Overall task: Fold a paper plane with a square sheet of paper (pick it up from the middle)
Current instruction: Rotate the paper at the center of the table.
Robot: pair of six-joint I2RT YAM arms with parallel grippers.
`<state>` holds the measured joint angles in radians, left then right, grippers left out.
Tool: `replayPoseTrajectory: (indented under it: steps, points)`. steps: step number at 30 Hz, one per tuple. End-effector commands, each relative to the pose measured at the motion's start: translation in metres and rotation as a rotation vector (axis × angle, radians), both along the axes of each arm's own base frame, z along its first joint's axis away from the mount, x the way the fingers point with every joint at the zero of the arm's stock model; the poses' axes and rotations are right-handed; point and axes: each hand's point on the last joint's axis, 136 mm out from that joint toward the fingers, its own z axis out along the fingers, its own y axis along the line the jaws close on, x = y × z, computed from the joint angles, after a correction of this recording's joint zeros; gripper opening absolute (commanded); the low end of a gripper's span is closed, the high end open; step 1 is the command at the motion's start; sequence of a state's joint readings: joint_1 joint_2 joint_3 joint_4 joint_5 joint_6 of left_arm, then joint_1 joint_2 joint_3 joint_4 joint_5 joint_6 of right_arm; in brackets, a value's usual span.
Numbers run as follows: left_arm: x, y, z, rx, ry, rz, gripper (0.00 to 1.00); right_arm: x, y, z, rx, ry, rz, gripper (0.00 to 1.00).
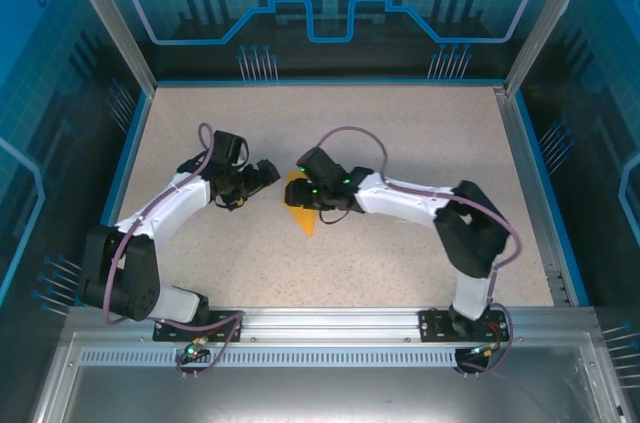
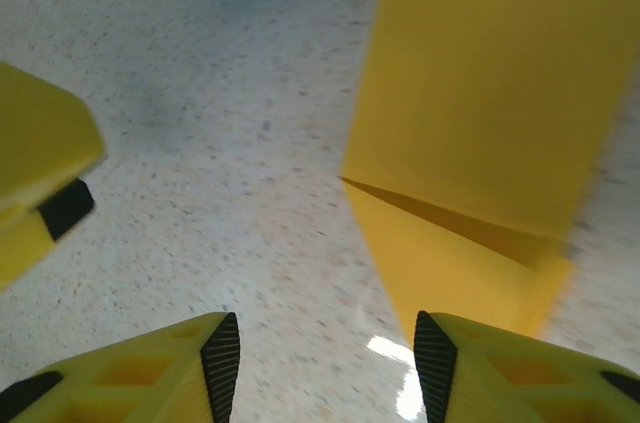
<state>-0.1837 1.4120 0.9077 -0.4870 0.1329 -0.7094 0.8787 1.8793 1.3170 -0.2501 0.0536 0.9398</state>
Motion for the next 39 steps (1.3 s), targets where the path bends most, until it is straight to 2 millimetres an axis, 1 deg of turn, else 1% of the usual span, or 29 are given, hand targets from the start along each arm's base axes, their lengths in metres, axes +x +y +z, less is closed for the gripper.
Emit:
replayPoseTrajectory:
  steps: [1,3,6,11,14,17,21,23,25,27,29,32,34,36,39]
  points:
    - [-0.002,0.005,0.001,-0.076,-0.005,0.035,0.97,0.002,0.015,-0.017,-0.022,0.045,-0.004,0.51]
    - [-0.003,0.006,-0.002,-0.084,0.000,0.025,0.97,0.002,0.018,-0.030,-0.044,0.067,0.003,0.51]
    - [-0.003,0.006,-0.005,-0.076,0.006,0.015,0.98,0.000,0.017,-0.044,-0.085,0.091,0.025,0.51]
    - [-0.001,0.004,-0.007,-0.086,0.006,0.005,0.99,-0.008,0.003,-0.063,-0.169,0.123,0.084,0.51]
    - [0.000,0.001,-0.008,-0.096,0.009,-0.007,0.98,-0.014,-0.010,-0.074,-0.225,0.143,0.130,0.51]
    - [0.000,-0.001,-0.009,-0.107,0.015,-0.017,0.98,-0.021,-0.022,-0.079,-0.256,0.158,0.189,0.50]
    - [0.000,-0.006,-0.009,-0.131,0.018,-0.038,0.98,-0.041,-0.037,-0.083,-0.274,0.191,0.336,0.49]
    - [-0.001,-0.008,-0.009,-0.140,0.017,-0.048,0.99,-0.055,-0.051,-0.087,-0.299,0.215,0.423,0.49]
    - [-0.001,-0.010,-0.008,-0.153,0.012,-0.055,0.98,-0.067,-0.073,-0.089,-0.336,0.231,0.485,0.47]
    - [0.000,-0.015,-0.007,-0.179,0.004,-0.066,0.98,-0.074,-0.085,-0.081,-0.317,0.244,0.511,0.46]
    - [0.001,-0.019,-0.006,-0.210,-0.007,-0.072,0.98,-0.069,-0.088,-0.068,-0.257,0.230,0.479,0.46]
    - [0.001,-0.024,-0.006,-0.239,-0.006,-0.076,0.99,-0.054,-0.074,-0.040,-0.133,0.143,0.399,0.47]
    - [-0.001,-0.026,-0.006,-0.253,0.000,-0.081,0.99,-0.045,-0.070,-0.029,-0.084,0.100,0.317,0.48]
    - [-0.003,-0.029,-0.005,-0.267,0.004,-0.085,0.99,-0.035,-0.072,-0.025,-0.057,0.076,0.213,0.48]
    - [-0.006,-0.038,-0.004,-0.301,0.011,-0.090,0.98,-0.029,-0.077,-0.027,-0.028,0.058,0.108,0.48]
